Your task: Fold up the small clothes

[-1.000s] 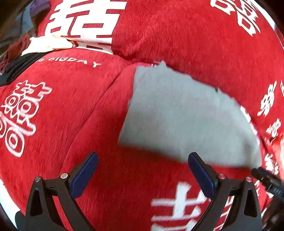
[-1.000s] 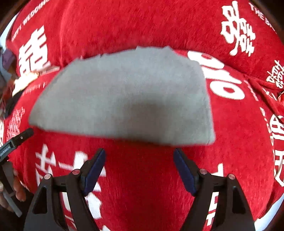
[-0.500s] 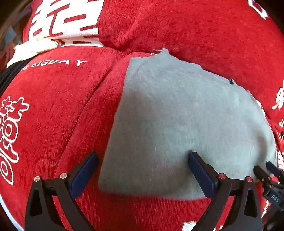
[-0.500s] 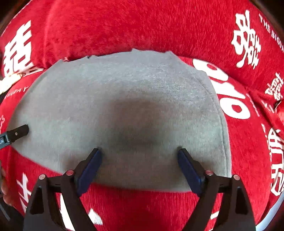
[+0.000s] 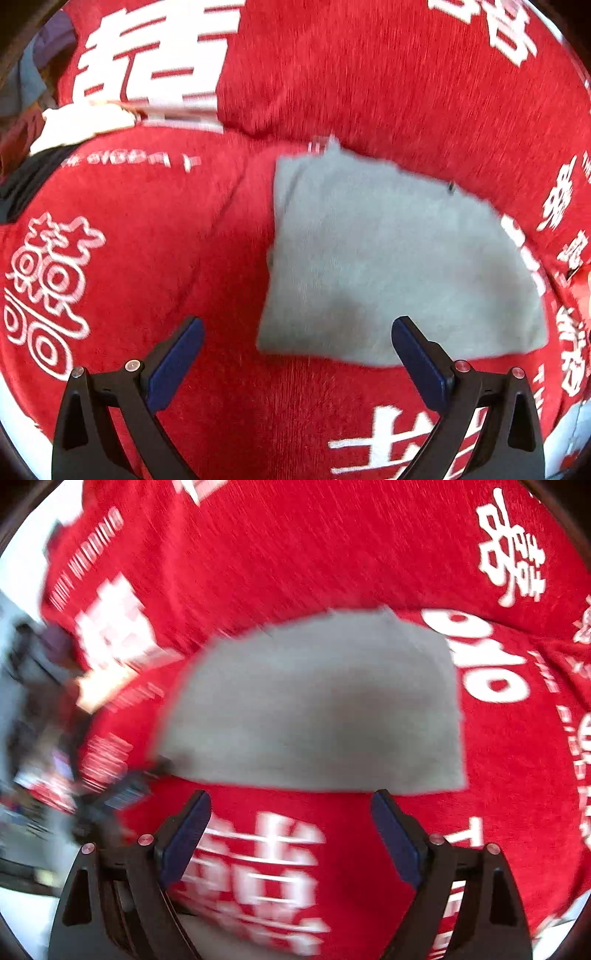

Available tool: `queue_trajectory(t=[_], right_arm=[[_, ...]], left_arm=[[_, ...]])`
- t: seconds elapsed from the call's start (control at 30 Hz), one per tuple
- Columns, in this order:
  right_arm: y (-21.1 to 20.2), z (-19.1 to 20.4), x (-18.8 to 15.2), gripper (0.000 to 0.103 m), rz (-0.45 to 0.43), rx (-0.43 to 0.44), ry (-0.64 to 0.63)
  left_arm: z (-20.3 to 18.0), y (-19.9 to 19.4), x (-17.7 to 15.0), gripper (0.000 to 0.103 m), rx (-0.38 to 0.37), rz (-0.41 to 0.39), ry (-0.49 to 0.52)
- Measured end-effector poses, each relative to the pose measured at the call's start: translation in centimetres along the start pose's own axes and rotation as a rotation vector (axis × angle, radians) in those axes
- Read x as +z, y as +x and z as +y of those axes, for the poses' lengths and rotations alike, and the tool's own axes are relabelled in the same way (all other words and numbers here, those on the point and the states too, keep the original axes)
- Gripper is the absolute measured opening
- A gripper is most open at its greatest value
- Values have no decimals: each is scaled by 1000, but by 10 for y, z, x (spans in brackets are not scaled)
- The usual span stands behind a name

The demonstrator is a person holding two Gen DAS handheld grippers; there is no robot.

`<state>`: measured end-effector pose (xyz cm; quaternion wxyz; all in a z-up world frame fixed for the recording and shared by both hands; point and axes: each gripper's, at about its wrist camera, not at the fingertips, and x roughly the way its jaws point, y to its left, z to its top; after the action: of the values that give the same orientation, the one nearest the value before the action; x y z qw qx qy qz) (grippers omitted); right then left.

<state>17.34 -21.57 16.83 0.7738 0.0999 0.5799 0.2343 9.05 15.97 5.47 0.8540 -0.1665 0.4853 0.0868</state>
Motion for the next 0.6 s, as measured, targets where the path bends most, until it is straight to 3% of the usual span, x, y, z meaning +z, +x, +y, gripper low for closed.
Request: queue_trajectory(t=[0.1, 0.2, 0.27, 0.37, 0.47, 0.6], right_arm=[[-28, 25, 19, 90, -46, 199, 64], [-36, 56, 30, 90, -80, 352, 50], [-28, 75, 28, 90, -91, 363, -7], [1, 74, 19, 90, -76, 232, -61], [39, 43, 14, 90, -60, -37, -98], [69, -14, 24, 90, -31, -201, -46]], left_arm=[[5, -20, 14, 101, -36, -32, -29], [8, -20, 19, 101, -38, -32, -38], [10, -11, 17, 101, -33, -4, -37], [12, 9, 11, 102, -52, 55, -55], [13, 24, 12, 101, -71, 82, -71], [11, 47, 27, 101, -66, 105, -100]])
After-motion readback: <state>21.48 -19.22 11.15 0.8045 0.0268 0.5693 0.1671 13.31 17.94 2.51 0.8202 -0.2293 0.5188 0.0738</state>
